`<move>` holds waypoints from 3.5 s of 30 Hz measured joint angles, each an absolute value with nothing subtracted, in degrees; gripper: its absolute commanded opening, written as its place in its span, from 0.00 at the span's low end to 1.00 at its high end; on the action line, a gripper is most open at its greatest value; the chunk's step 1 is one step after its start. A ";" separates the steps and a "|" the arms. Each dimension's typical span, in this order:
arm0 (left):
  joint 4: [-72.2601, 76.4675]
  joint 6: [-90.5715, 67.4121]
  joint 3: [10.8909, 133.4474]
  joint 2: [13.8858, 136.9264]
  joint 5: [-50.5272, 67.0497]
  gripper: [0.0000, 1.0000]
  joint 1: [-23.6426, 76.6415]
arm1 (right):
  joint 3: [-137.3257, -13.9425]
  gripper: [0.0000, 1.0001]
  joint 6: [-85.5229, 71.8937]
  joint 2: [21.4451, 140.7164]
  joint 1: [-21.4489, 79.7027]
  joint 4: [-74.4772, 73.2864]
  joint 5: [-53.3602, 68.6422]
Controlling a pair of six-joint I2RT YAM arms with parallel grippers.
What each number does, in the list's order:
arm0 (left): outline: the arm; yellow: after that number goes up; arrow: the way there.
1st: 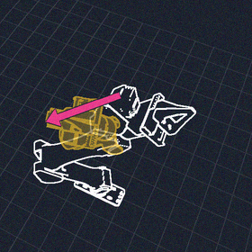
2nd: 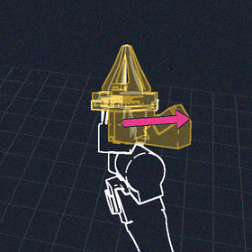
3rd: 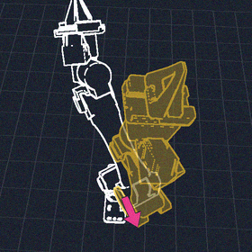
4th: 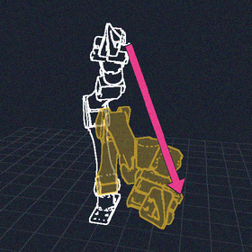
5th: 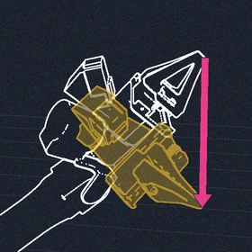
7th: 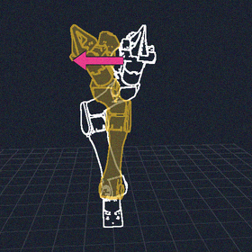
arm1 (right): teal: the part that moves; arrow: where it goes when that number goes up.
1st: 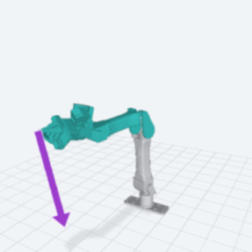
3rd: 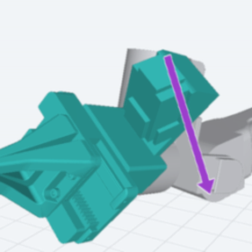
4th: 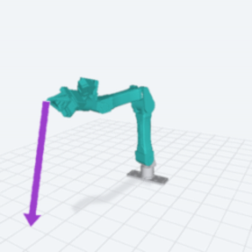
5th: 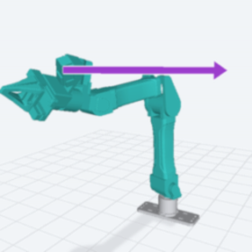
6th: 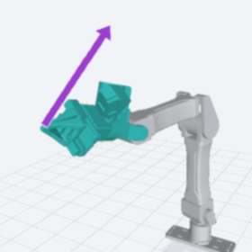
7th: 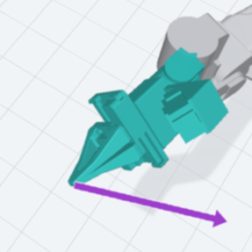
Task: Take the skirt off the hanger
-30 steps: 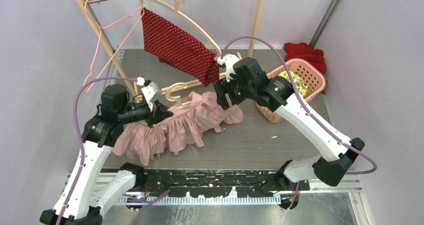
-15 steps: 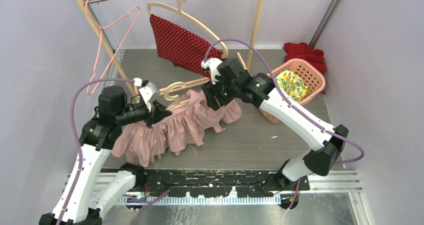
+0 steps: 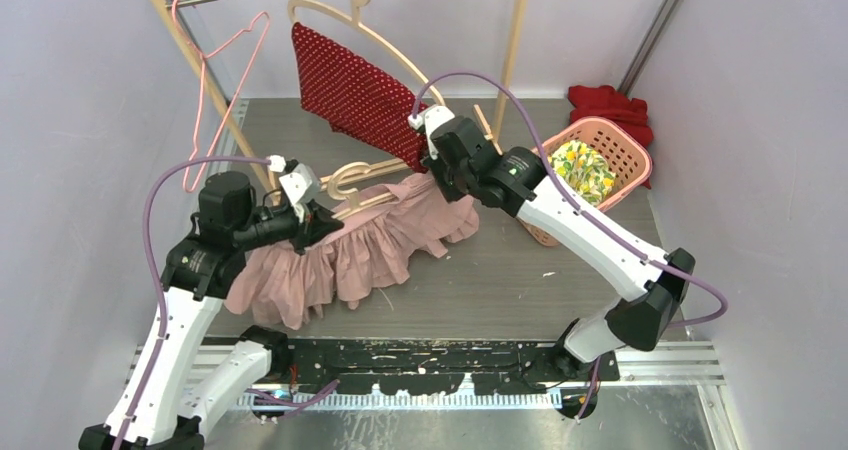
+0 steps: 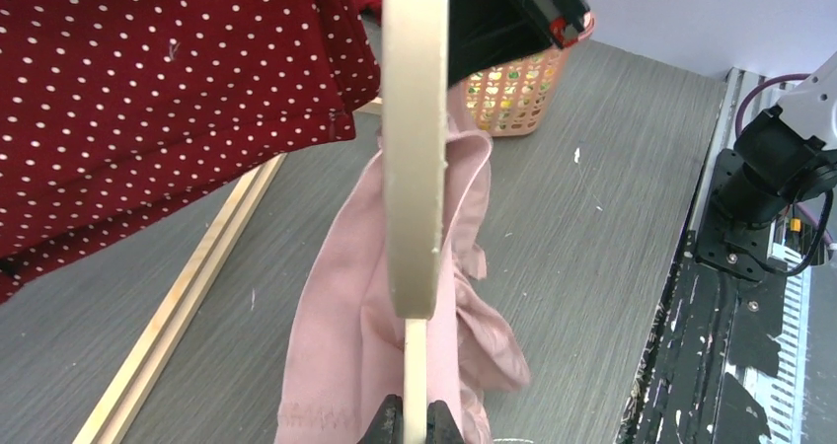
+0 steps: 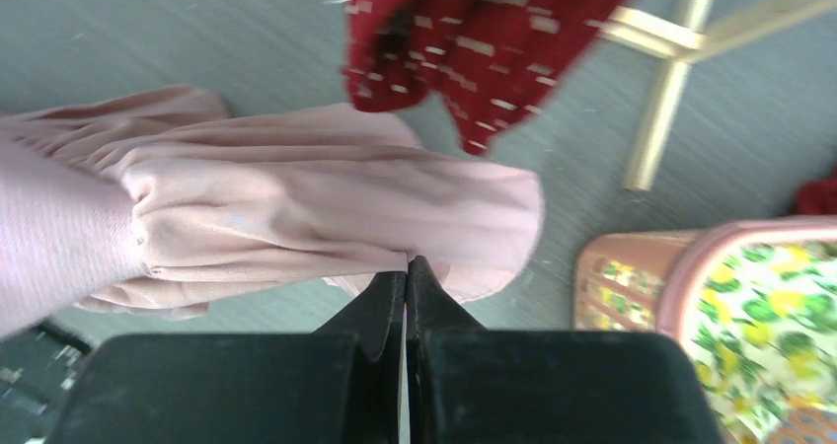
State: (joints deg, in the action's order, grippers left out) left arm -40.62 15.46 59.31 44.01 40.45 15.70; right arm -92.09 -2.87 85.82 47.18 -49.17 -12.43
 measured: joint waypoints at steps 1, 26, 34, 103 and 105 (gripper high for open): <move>-40.40 15.51 59.22 44.12 40.38 0.00 15.70 | -91.88 0.02 -2.85 85.38 47.20 -49.04 -14.74; -35.35 16.71 58.39 44.75 40.93 0.00 16.78 | -77.67 0.02 2.85 76.64 33.93 -35.44 -28.45; -37.10 17.98 57.89 42.59 39.72 0.00 16.78 | -73.36 0.02 6.98 77.10 33.63 -29.58 -28.91; -22.98 15.33 53.34 40.95 28.60 0.00 16.34 | -95.46 0.85 2.66 84.86 46.78 -37.28 -25.71; -22.96 15.31 53.10 40.88 28.75 0.00 16.34 | -100.25 0.84 2.07 86.67 46.78 -37.43 -23.24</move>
